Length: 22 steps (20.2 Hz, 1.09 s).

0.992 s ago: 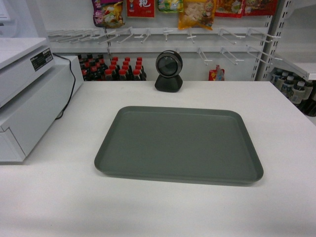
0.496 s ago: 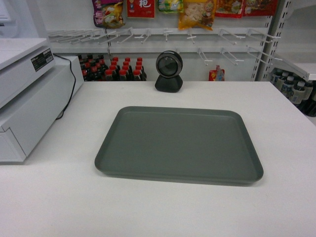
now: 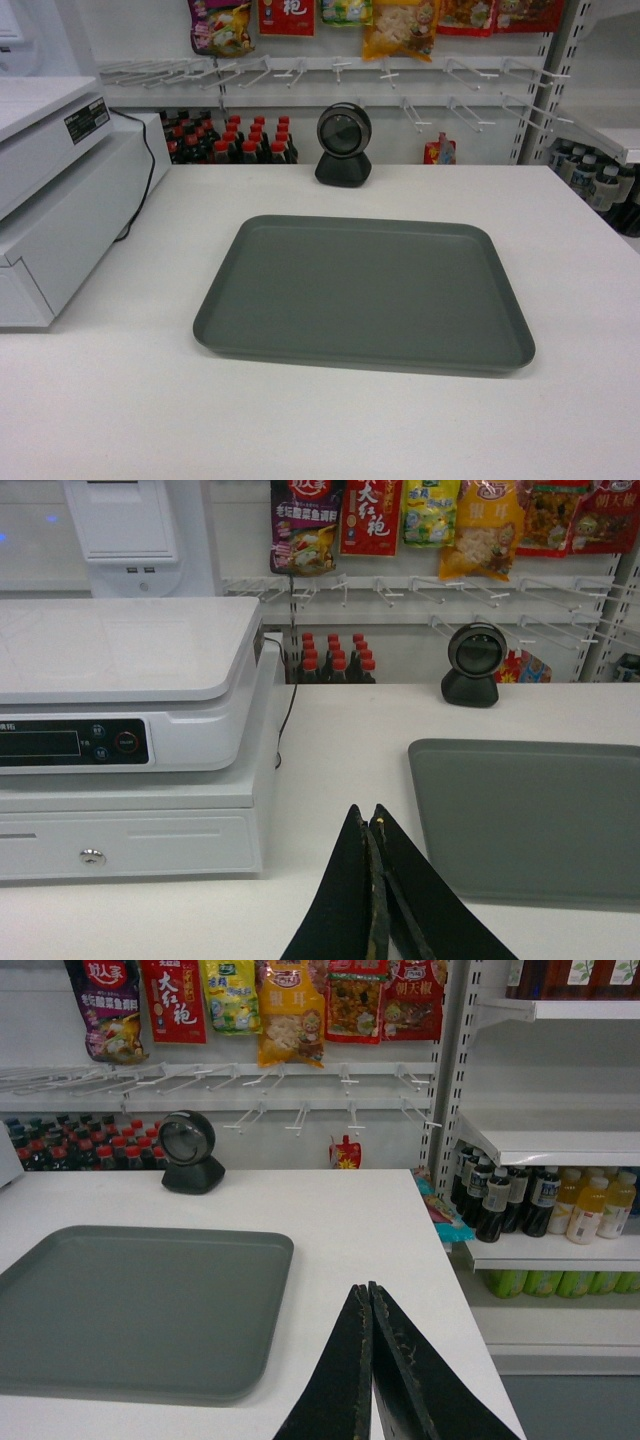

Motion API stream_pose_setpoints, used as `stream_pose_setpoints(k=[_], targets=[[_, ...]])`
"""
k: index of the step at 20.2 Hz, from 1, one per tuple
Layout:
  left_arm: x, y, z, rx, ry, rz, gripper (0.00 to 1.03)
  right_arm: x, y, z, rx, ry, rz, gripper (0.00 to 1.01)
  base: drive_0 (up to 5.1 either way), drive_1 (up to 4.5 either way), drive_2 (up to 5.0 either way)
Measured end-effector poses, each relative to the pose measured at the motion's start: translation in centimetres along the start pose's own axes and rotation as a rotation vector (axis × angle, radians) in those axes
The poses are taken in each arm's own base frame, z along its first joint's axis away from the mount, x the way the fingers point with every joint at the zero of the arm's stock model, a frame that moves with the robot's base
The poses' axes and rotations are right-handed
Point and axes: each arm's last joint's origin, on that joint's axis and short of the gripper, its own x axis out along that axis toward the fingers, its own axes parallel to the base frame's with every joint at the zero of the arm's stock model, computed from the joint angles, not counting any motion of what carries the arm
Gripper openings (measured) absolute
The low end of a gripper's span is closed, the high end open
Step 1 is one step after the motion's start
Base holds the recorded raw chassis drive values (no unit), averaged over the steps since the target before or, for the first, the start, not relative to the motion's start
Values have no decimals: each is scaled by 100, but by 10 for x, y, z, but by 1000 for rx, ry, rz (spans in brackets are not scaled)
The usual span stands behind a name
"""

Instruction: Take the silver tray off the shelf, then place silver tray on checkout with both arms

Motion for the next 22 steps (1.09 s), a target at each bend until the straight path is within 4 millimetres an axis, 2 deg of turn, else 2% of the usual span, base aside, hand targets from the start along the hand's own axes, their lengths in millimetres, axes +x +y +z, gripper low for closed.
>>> stream_pose_setpoints(k=[18,20,22], targets=[[-15,0,0,0,-5,0,1,-15,0,0,0,-2,0,2,0,0,0],[-23,0,-7,0,54,-4,1,-21,0,-5,0,47,0,2,0,0,0],[-25,0,-1,0,-8,-4,1,-26,0,-2,0,2,1,2,0,0,0]])
